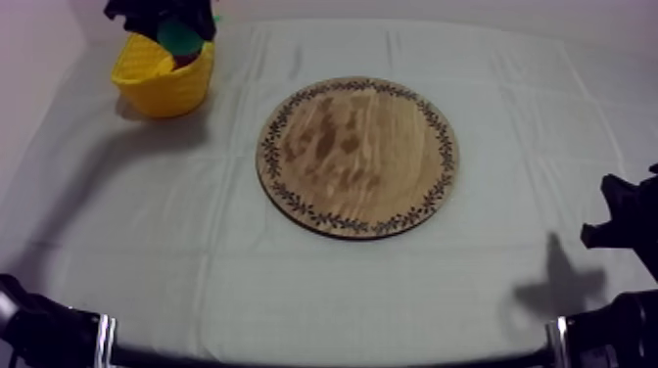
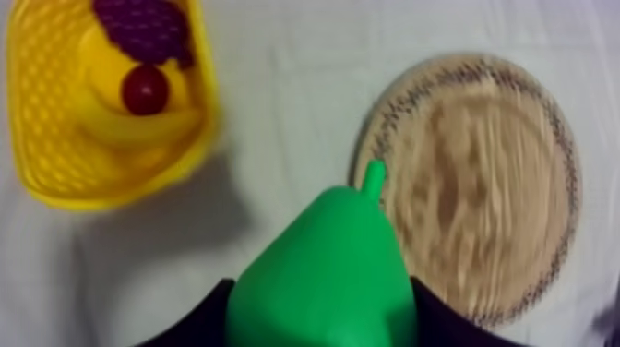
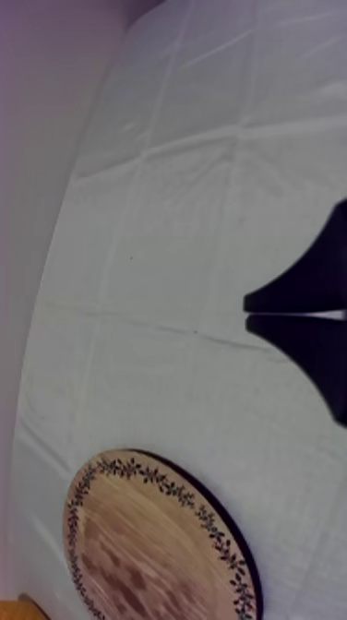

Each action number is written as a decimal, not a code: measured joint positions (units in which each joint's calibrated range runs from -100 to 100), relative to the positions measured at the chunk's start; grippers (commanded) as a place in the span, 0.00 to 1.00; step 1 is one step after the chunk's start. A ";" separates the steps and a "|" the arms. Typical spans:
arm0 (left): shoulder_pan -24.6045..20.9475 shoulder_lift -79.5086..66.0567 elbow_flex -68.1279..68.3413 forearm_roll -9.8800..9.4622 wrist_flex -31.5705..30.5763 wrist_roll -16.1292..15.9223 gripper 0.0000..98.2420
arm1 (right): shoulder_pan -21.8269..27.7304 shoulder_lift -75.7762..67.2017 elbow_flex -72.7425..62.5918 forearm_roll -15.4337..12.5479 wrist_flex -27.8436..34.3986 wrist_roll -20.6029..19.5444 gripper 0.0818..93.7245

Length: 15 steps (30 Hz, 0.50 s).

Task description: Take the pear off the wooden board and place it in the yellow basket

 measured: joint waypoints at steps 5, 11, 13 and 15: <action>-2.88 3.85 -6.83 -1.00 0.01 1.07 0.45 | 0.00 0.00 0.00 0.00 0.00 0.00 0.00; -5.06 9.33 -13.32 -2.82 -2.24 1.68 0.43 | 0.00 0.00 0.00 0.00 0.00 0.00 0.00; -5.70 11.54 -14.96 -3.27 -3.78 1.87 0.43 | 0.00 0.00 0.00 0.00 0.00 0.00 0.00; -6.28 13.92 -16.57 -3.77 -5.51 2.07 0.42 | 0.00 0.00 0.00 0.00 0.00 0.00 0.00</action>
